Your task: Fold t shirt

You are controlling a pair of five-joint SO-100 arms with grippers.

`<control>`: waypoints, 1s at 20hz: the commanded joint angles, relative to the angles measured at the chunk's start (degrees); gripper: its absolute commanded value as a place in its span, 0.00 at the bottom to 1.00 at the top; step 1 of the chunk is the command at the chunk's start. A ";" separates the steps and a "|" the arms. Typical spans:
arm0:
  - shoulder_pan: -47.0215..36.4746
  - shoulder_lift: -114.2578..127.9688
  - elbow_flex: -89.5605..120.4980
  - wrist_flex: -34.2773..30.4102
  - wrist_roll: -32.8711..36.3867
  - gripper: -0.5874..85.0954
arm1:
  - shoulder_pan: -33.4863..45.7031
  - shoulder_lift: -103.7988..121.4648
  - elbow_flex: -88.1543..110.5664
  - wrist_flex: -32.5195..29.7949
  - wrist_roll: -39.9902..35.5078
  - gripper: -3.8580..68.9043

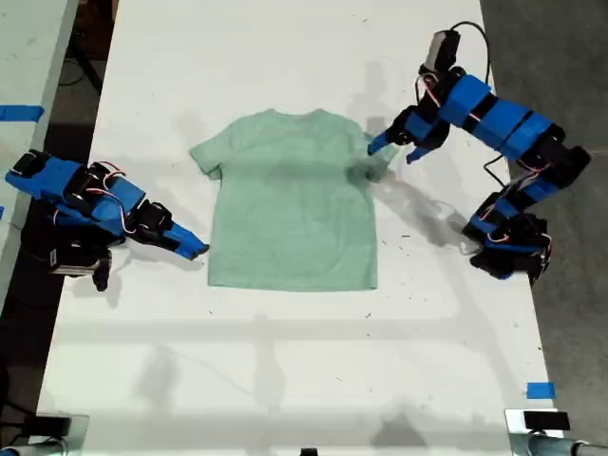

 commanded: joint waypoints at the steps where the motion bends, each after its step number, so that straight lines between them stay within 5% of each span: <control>1: 1.14 0.44 0.62 -0.62 -1.05 0.20 | 4.83 -3.78 -1.23 -6.15 -2.29 0.53; 14: 2.64 0.44 0.62 1.14 -2.99 0.19 | 4.92 -17.40 12.13 -33.49 0.35 0.50; 18: 2.72 0.44 0.62 1.32 -3.16 0.19 | 4.92 -17.40 12.39 -34.10 0.97 0.12; 20: 2.55 0.44 0.62 1.41 -3.16 0.19 | 5.01 -17.67 11.60 -33.40 0.97 0.07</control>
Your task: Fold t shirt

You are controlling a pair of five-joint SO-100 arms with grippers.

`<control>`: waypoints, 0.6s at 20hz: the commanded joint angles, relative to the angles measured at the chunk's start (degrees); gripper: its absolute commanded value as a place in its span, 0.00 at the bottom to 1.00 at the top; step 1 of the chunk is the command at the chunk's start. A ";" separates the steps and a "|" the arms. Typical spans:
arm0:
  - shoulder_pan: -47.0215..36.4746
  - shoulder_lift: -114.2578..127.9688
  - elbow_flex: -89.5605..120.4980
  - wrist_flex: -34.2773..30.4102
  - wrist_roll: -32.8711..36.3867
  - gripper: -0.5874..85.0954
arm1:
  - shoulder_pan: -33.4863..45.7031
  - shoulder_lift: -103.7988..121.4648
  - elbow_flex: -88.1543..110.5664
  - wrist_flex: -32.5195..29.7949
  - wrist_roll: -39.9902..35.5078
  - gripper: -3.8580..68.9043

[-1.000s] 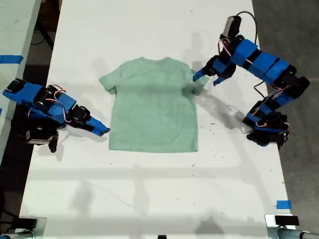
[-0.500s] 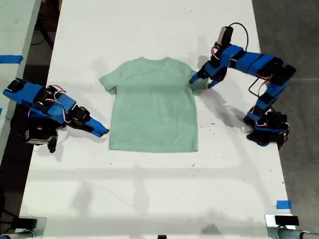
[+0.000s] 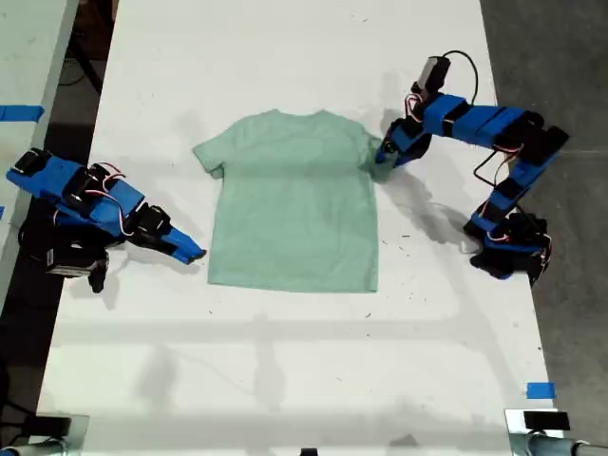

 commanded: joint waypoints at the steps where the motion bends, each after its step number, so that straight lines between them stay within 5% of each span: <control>1: 0.18 0.44 0.62 0.09 -0.79 0.19 | 0.00 -1.05 -1.93 0.79 0.44 0.07; 12: 0.70 0.44 0.62 0.35 -1.23 0.20 | -7.12 -2.20 -38.58 25.05 -0.18 0.07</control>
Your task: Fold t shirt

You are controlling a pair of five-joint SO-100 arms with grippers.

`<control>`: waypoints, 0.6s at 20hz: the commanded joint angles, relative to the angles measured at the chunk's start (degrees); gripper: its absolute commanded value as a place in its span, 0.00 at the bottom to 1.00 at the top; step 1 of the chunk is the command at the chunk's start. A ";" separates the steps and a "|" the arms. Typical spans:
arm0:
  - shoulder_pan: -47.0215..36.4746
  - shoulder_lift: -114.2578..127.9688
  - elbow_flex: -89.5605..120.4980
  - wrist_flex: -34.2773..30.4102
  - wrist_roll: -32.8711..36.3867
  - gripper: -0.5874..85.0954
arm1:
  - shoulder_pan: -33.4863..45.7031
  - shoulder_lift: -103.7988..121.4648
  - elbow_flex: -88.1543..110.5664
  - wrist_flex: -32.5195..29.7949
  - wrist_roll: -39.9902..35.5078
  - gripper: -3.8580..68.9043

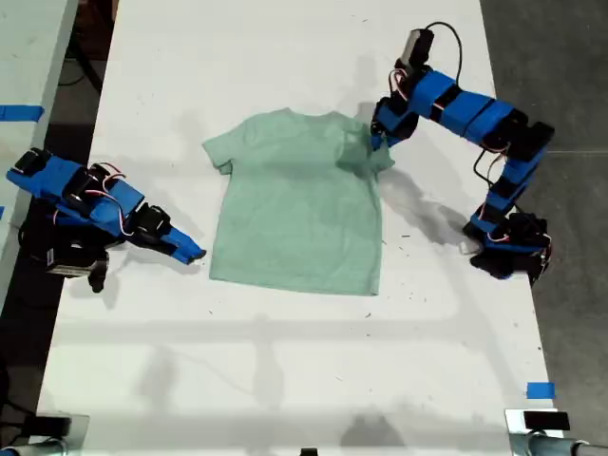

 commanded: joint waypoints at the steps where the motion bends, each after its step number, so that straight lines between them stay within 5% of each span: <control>1: 0.44 0.44 0.62 0.35 -0.79 0.20 | -2.81 0.35 -10.11 1.85 -1.32 0.07; 10: 1.67 0.44 0.62 1.32 -1.76 0.20 | -14.59 -18.46 -20.30 -13.01 -13.18 0.10; 12: 1.67 0.44 0.62 1.49 -1.76 0.21 | -16.70 -22.41 -23.38 -13.97 -13.45 0.33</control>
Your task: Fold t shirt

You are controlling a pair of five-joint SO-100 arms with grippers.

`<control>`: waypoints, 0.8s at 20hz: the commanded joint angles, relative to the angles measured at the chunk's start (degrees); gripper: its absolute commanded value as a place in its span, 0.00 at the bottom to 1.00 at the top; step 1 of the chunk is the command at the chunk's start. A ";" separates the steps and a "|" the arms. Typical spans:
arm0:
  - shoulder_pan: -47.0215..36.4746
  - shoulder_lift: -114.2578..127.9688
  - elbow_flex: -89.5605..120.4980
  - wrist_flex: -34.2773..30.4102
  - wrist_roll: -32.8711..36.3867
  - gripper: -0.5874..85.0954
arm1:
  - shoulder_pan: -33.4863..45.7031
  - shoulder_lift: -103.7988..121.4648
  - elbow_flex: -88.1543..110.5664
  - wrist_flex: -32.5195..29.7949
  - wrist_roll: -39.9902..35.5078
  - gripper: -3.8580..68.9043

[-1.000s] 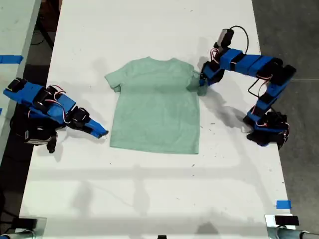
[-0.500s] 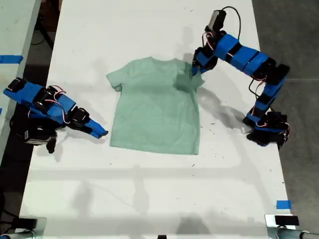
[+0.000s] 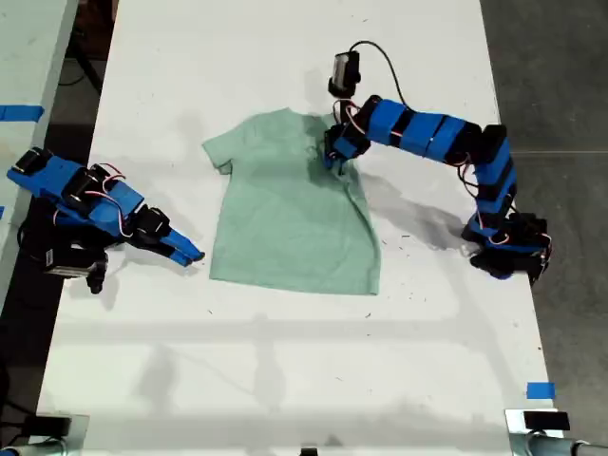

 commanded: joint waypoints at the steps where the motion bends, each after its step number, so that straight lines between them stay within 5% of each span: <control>1: 0.70 0.44 0.62 0.09 -0.79 0.21 | -2.72 -0.53 -5.89 -2.72 -1.32 0.44; 6: 1.14 0.44 0.62 0.09 -0.79 0.22 | -1.67 4.83 -5.89 2.90 -0.62 0.58; 12: 0.44 0.44 0.62 -0.53 -0.35 0.22 | 5.80 25.49 -1.41 27.69 10.37 0.53; 16: 1.14 0.53 0.53 -1.23 -0.79 0.22 | 5.54 58.80 27.33 28.48 20.39 0.48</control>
